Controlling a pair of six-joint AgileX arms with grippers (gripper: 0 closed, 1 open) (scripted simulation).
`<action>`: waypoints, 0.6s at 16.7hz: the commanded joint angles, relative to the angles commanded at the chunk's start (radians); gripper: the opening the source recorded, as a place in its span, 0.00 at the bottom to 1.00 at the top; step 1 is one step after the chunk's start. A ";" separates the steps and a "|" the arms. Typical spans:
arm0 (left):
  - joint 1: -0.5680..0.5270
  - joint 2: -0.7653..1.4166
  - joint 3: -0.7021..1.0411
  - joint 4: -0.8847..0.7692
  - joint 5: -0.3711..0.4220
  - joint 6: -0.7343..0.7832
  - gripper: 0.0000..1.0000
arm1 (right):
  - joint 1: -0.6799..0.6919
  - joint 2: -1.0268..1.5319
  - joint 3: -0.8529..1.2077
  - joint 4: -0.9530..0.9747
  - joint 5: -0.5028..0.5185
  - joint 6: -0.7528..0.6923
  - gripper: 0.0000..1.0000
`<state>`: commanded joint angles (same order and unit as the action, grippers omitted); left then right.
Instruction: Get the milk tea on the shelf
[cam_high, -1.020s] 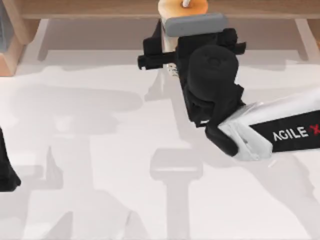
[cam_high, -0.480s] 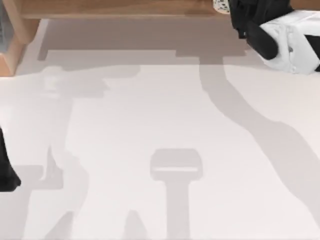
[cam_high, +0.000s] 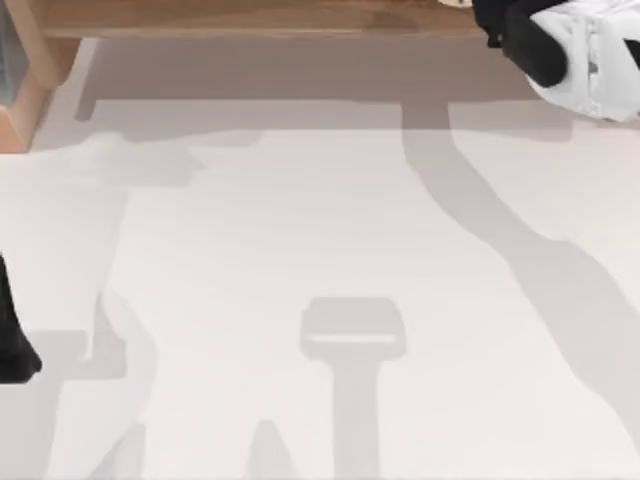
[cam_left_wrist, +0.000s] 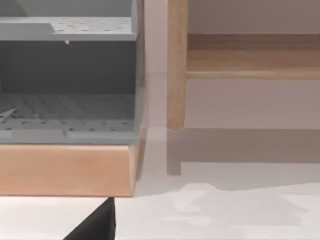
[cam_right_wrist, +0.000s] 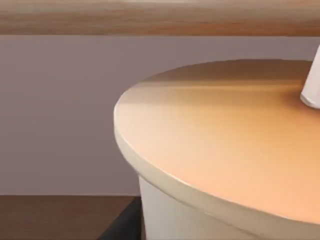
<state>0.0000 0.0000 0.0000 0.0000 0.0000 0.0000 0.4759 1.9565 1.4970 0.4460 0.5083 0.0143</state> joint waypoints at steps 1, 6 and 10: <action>0.000 0.000 0.000 0.000 0.000 0.000 1.00 | 0.001 0.000 -0.002 0.001 0.000 0.000 0.00; 0.000 0.000 0.000 0.000 0.000 0.000 1.00 | 0.097 -0.005 -0.123 0.103 -0.039 0.005 0.00; 0.000 0.000 0.000 0.000 0.000 0.000 1.00 | 0.156 -0.009 -0.164 0.175 -0.088 0.001 0.00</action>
<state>0.0000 0.0000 0.0000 0.0000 0.0000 0.0000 0.6319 1.9476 1.3327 0.6212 0.4199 0.0149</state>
